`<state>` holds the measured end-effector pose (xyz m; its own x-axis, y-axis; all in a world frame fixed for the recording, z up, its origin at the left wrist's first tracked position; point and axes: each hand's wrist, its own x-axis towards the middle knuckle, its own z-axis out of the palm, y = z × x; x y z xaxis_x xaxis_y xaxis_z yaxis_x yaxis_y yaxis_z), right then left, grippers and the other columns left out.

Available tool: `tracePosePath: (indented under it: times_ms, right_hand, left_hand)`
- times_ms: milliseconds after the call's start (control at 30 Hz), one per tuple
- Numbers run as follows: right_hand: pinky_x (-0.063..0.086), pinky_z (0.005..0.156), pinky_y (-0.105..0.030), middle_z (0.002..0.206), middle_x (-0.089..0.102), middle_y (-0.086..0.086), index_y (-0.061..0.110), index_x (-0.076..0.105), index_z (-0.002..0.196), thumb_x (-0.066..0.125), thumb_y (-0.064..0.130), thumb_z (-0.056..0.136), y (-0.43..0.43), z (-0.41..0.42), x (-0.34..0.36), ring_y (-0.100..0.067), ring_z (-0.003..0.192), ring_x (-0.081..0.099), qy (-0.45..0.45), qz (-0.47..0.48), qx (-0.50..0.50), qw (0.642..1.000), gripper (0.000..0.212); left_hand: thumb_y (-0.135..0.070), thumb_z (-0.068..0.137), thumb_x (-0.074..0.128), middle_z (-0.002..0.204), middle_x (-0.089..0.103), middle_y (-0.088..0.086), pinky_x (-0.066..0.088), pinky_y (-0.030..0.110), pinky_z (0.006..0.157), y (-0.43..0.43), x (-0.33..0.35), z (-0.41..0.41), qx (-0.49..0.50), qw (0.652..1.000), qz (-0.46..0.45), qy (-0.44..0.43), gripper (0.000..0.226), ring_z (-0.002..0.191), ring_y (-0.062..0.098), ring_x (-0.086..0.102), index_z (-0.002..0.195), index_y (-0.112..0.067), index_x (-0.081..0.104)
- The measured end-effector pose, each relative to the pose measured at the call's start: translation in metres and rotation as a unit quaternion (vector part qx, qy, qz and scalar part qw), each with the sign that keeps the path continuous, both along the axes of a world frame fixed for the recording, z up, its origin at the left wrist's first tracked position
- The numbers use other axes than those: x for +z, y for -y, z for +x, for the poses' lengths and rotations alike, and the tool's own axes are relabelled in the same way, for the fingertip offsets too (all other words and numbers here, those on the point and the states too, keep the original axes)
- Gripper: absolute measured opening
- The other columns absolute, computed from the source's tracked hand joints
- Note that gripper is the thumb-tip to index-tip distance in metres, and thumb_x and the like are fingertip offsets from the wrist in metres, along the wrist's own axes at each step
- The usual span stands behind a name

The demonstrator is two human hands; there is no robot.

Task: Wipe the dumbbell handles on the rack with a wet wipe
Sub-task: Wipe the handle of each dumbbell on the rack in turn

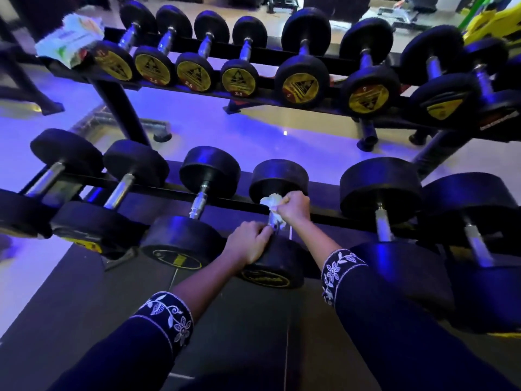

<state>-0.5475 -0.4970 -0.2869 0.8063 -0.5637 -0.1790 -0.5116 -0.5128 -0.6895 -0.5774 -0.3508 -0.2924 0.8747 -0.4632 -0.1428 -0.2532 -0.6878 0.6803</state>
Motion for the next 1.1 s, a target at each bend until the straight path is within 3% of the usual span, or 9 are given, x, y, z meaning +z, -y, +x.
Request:
tracePosePath:
  times_ms: [200, 333, 467, 600, 733, 867, 1000, 1100]
  right_hand:
    - [0.046, 0.067, -0.028, 0.093, 0.070, -0.019, 0.001, 0.069, 0.087, 0.063, 0.012, 0.076, -0.008, -0.020, -0.017, -0.030, 0.091, 0.067, -0.064, -0.023, 0.039, 0.997, 0.016]
    - [0.051, 0.067, -0.028, 0.089, 0.071, -0.015, 0.002, 0.071, 0.082, 0.077, 0.016, 0.068, -0.006, -0.012, -0.013, -0.025, 0.086, 0.068, -0.039, 0.006, 0.000, 0.999, 0.021]
    - [0.045, 0.063, -0.025, 0.083, 0.069, -0.013, 0.005, 0.067, 0.075, 0.081, 0.018, 0.069, 0.001, 0.005, -0.002, -0.021, 0.082, 0.066, 0.021, 0.026, -0.027, 0.999, 0.020]
    - [0.039, 0.061, -0.023, 0.081, 0.065, -0.013, 0.004, 0.066, 0.077, 0.079, 0.018, 0.069, 0.000, 0.003, -0.006, -0.019, 0.082, 0.064, -0.023, 0.005, -0.008, 1.000, 0.021]
    - [0.042, 0.063, -0.026, 0.092, 0.068, -0.017, 0.002, 0.067, 0.085, 0.070, 0.020, 0.075, -0.010, -0.014, -0.021, -0.031, 0.089, 0.066, -0.067, -0.030, 0.031, 0.997, 0.021]
    - [0.051, 0.066, -0.031, 0.092, 0.069, -0.016, 0.001, 0.067, 0.085, 0.079, 0.019, 0.070, -0.006, 0.004, -0.010, -0.027, 0.087, 0.067, -0.031, -0.023, 0.013, 0.999, 0.026]
    - [0.045, 0.051, -0.024, 0.084, 0.064, -0.008, 0.000, 0.068, 0.085, 0.080, 0.017, 0.071, 0.002, 0.017, 0.001, -0.018, 0.080, 0.063, -0.008, 0.010, -0.033, 0.999, 0.025]
    - [0.051, 0.069, -0.028, 0.096, 0.070, -0.014, 0.000, 0.069, 0.091, 0.078, 0.020, 0.071, 0.001, 0.012, -0.010, -0.024, 0.093, 0.067, -0.054, -0.011, -0.004, 0.998, 0.030]
  left_hand:
    - [-0.049, 0.083, 0.032, 0.086, 0.064, 0.014, 0.036, 0.036, 0.065, -0.001, -0.009, 0.005, 0.001, 1.000, 0.007, -0.002, 0.038, 0.089, 0.036, 0.058, 0.056, -0.024, 0.044]
    - [-0.051, 0.080, 0.028, 0.080, 0.058, 0.010, 0.035, 0.037, 0.065, -0.001, -0.009, 0.007, -0.006, 1.000, 0.010, 0.002, 0.039, 0.089, 0.036, 0.057, 0.056, -0.025, 0.043]
    - [-0.050, 0.080, 0.028, 0.075, 0.054, 0.008, 0.036, 0.037, 0.065, -0.002, -0.008, 0.005, -0.013, 1.000, 0.010, 0.008, 0.039, 0.087, 0.036, 0.057, 0.056, -0.022, 0.041]
    - [-0.048, 0.080, 0.028, 0.071, 0.050, 0.003, 0.033, 0.036, 0.063, -0.003, -0.007, 0.005, -0.017, 1.000, 0.009, 0.011, 0.038, 0.079, 0.031, 0.052, 0.057, -0.020, 0.039]
    - [-0.049, 0.081, 0.028, 0.074, 0.054, 0.001, 0.033, 0.035, 0.063, -0.004, -0.010, 0.007, -0.019, 1.000, 0.008, 0.014, 0.039, 0.081, 0.028, 0.053, 0.060, -0.020, 0.043]
    - [-0.048, 0.080, 0.028, 0.069, 0.052, 0.000, 0.032, 0.035, 0.061, -0.004, -0.010, 0.007, -0.024, 1.000, 0.003, 0.013, 0.038, 0.079, 0.028, 0.052, 0.058, -0.020, 0.041]
    - [-0.049, 0.081, 0.028, 0.072, 0.054, 0.003, 0.032, 0.035, 0.061, -0.003, -0.007, 0.006, -0.020, 1.000, 0.000, 0.010, 0.040, 0.079, 0.029, 0.053, 0.058, -0.019, 0.041]
    - [-0.048, 0.080, 0.028, 0.072, 0.055, 0.005, 0.034, 0.036, 0.061, -0.004, -0.008, 0.005, -0.017, 1.000, -0.004, 0.008, 0.039, 0.081, 0.032, 0.055, 0.058, -0.018, 0.040]
